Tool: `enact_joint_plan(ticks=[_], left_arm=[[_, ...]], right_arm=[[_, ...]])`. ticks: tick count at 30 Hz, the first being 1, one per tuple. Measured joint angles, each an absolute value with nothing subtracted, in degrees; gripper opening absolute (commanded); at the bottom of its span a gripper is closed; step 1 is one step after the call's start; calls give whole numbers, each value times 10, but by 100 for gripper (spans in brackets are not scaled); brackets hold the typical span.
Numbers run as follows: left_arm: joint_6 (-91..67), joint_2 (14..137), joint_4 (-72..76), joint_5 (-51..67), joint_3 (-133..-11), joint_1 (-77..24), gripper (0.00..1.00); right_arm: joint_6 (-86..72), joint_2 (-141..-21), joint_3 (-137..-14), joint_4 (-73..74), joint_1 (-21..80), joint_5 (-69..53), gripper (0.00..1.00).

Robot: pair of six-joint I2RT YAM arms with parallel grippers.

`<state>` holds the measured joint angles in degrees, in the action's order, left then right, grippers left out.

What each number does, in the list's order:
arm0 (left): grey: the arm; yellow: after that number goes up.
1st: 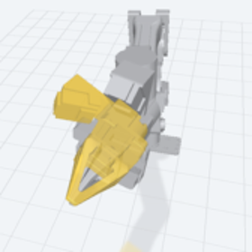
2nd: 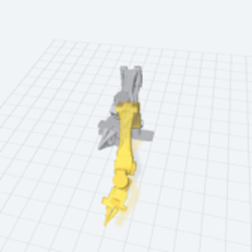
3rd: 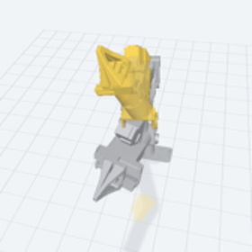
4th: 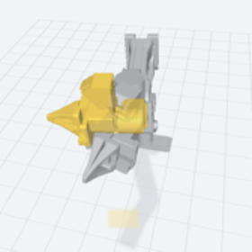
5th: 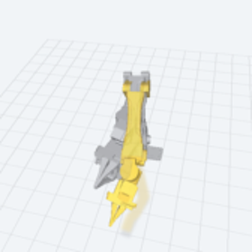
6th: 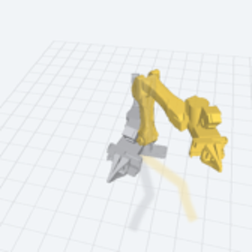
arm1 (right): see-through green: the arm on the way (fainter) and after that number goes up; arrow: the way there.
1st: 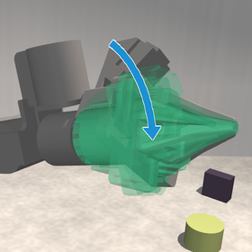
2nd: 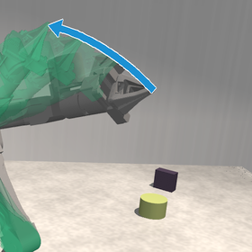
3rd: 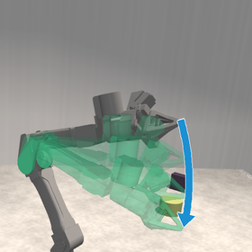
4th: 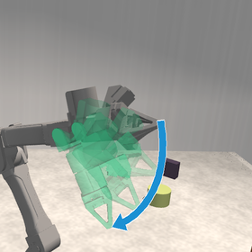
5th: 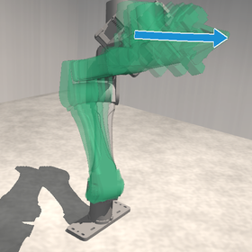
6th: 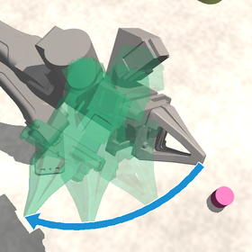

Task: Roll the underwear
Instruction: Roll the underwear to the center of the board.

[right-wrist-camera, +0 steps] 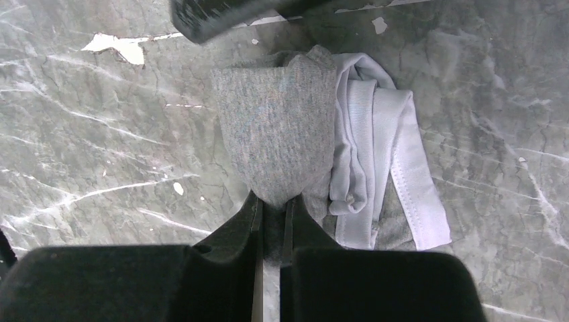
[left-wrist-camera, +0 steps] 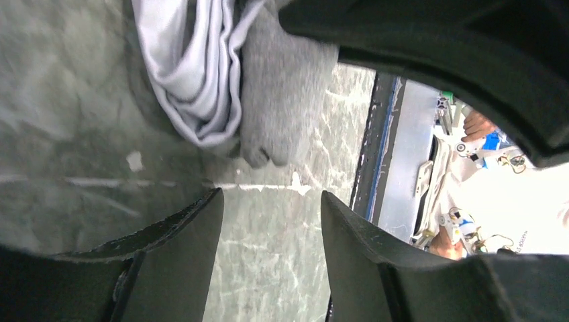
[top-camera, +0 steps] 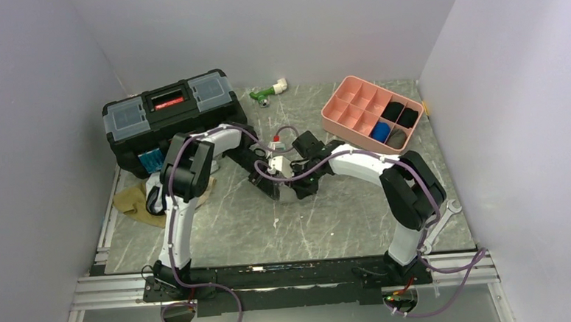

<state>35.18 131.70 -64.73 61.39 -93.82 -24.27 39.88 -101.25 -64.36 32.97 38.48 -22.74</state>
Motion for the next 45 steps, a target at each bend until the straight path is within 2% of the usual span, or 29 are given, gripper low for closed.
enact_joint_plan(ticks=[6,13,21,26,32,38,45], left_arm=[[354,1252,-625,601,-864,-212,59],[348,1110,-545,569,-762,-162,60],[346,993,-451,530,-688,-176,63],[333,940,-361,465,-626,-221,67],[334,880,-261,352,-572,-329,75],[341,888,-193,267,-572,-420,84],[364,944,-138,195,-573,-479,86]], right_arm=[[400,-1029,-664,354,367,-261,0],[415,-1087,-735,432,329,-327,0],[443,-1185,-842,553,284,-422,0],[463,-1257,-917,640,262,-477,0],[476,-1320,-983,721,253,-513,0],[479,-1346,-997,761,253,-538,0],[480,-1353,-997,776,255,-544,0]])
